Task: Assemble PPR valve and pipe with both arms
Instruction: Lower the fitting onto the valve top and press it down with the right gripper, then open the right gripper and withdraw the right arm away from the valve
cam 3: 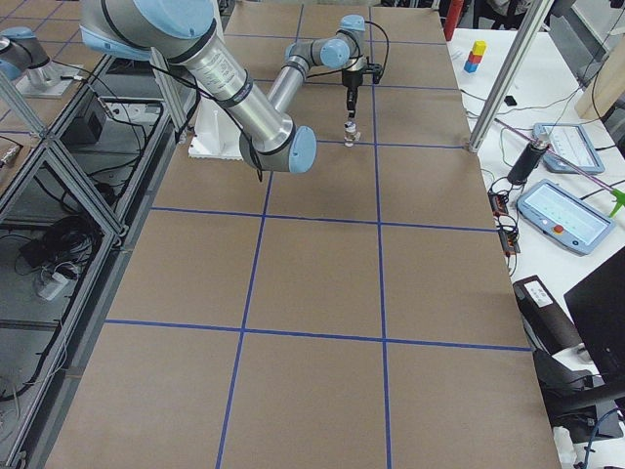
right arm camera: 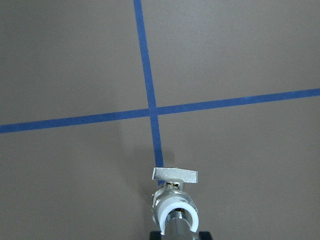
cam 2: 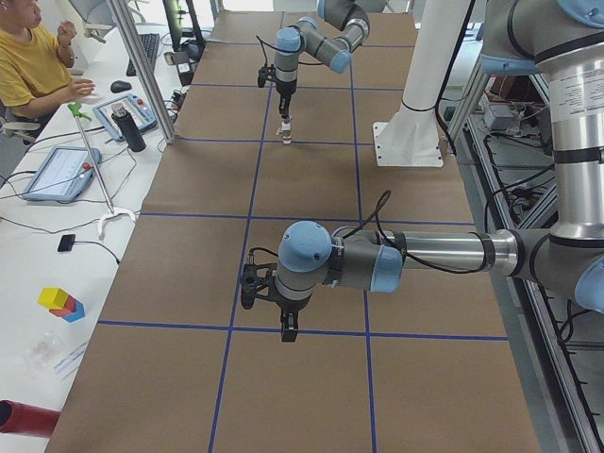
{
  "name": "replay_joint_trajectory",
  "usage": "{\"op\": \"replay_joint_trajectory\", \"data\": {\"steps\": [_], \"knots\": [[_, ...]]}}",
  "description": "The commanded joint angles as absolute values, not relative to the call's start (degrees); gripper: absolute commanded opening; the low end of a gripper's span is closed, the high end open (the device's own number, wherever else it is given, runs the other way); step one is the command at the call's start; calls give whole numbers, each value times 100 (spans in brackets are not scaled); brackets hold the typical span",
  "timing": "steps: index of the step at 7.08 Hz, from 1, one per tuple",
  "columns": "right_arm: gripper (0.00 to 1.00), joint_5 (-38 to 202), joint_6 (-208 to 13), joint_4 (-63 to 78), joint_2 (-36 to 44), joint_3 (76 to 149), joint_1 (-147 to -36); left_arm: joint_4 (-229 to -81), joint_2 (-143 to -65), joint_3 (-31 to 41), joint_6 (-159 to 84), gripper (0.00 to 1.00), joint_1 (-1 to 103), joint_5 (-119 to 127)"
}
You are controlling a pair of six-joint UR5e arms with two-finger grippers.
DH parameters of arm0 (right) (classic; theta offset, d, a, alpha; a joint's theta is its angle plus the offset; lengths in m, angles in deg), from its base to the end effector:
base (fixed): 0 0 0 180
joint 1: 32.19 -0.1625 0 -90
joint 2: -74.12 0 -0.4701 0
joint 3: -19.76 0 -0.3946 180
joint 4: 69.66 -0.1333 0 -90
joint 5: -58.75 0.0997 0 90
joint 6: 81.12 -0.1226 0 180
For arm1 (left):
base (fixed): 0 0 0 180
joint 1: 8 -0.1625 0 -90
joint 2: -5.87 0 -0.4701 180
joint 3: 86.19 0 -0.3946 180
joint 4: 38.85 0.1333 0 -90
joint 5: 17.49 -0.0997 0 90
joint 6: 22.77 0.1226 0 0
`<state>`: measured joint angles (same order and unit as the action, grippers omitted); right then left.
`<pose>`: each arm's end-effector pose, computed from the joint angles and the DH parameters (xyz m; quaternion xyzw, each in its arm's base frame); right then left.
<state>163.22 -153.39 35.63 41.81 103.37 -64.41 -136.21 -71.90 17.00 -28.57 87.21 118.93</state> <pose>-0.6174 -0.5104 0.1432 0.0209 -0.3285 0.0804 0.9408 -0.0812 -0.4001 0.6845 0.0646 0.3934 -0.0595 0.9152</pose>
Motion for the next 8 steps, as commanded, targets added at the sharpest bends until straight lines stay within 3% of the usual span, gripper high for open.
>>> {"op": "replay_joint_trajectory", "data": {"steps": [1, 4, 8], "knots": [[99, 16195, -15311, 3563, 4151, 10335, -6435, -13624, -7182, 1700, -2857, 100, 8718, 11891], [100, 16324, -15180, 3572, 4230, 10422, -6706, -13615, -7173, 1700, -2857, 100, 8718, 11900], [100, 17947, -13435, 3651, 4073, 10484, -8470, -13905, -6883, 1691, -2753, 100, 8718, 11839]]}}
